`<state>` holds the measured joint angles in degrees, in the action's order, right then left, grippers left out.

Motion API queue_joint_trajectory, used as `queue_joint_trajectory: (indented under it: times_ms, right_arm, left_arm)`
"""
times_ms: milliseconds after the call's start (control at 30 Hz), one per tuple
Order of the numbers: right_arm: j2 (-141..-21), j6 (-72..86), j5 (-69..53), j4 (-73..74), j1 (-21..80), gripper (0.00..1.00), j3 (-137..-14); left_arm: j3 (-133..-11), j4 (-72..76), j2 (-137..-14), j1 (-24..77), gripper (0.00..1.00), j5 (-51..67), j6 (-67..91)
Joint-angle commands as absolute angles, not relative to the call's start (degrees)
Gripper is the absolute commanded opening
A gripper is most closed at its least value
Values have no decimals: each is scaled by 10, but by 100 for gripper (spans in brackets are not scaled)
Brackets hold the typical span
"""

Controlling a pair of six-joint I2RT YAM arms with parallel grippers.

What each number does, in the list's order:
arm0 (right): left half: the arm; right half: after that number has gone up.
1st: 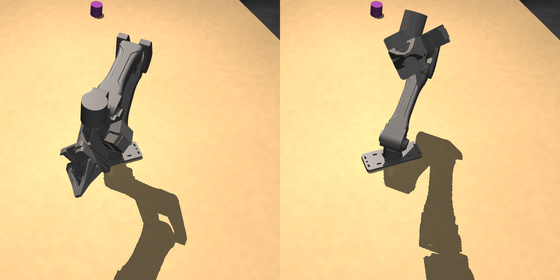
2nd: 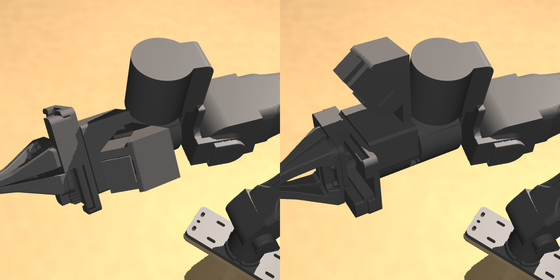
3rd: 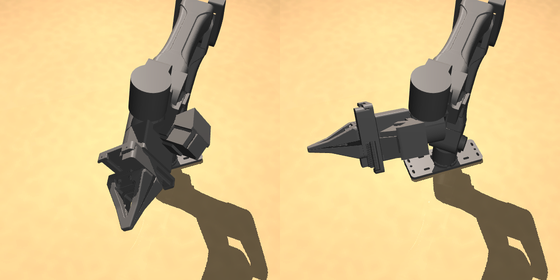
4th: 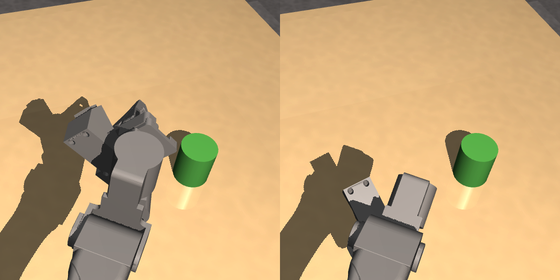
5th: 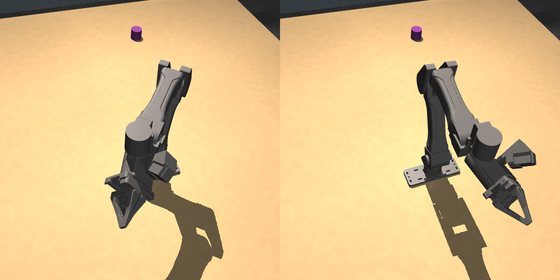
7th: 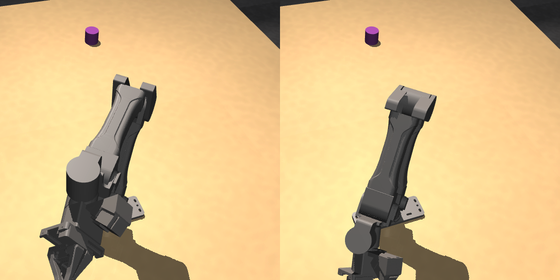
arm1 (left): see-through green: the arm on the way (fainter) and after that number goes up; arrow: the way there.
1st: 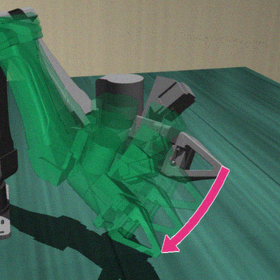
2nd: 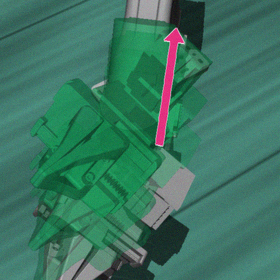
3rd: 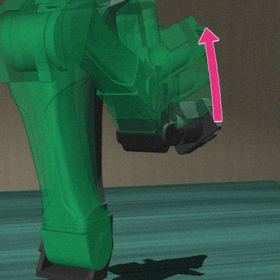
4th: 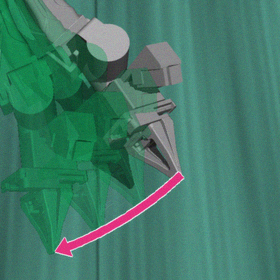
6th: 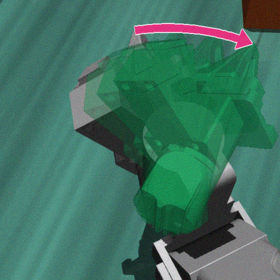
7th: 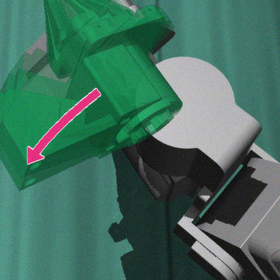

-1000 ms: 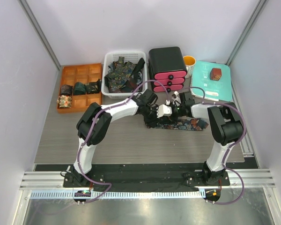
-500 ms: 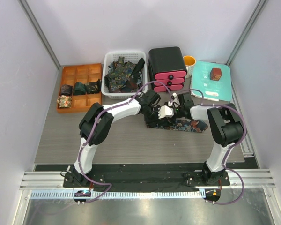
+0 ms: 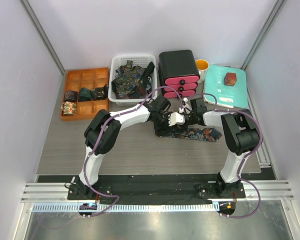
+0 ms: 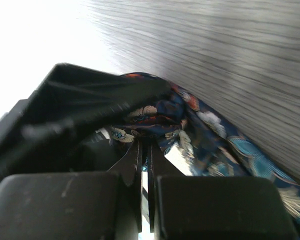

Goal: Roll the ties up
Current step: Roll the tie at the center of the board.

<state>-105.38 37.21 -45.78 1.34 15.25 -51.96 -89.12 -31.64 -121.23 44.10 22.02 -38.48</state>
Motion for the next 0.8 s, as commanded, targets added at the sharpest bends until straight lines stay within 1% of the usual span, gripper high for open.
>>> queue_joint_trajectory:
  times_ms: [0,100,167,300,467,567,767]
  right_arm:
    - [-1071,312,-367,95,133,1,-503]
    - [-1072,305,-360,101,130,1,-500]
    - [-1074,296,-356,107,127,1,-499]
    - [-1079,277,-343,122,125,1,-500]
    - [-1092,244,-328,145,122,1,-503]
    - [-1103,236,-323,147,122,1,-509]
    - [-1115,231,-328,148,123,1,-520]
  left_arm:
    - [-870,-348,-1194,418,63,229,-372]
    - [-867,-328,-1177,401,70,265,-358]
    - [-864,-318,-1159,385,73,296,-347]
    - [-822,-259,-1127,366,81,337,-335]
    - [-790,-220,-1111,363,87,381,-343]
    - [-779,-194,-1116,364,90,400,-355]
    - [-735,-136,-1108,379,91,417,-446]
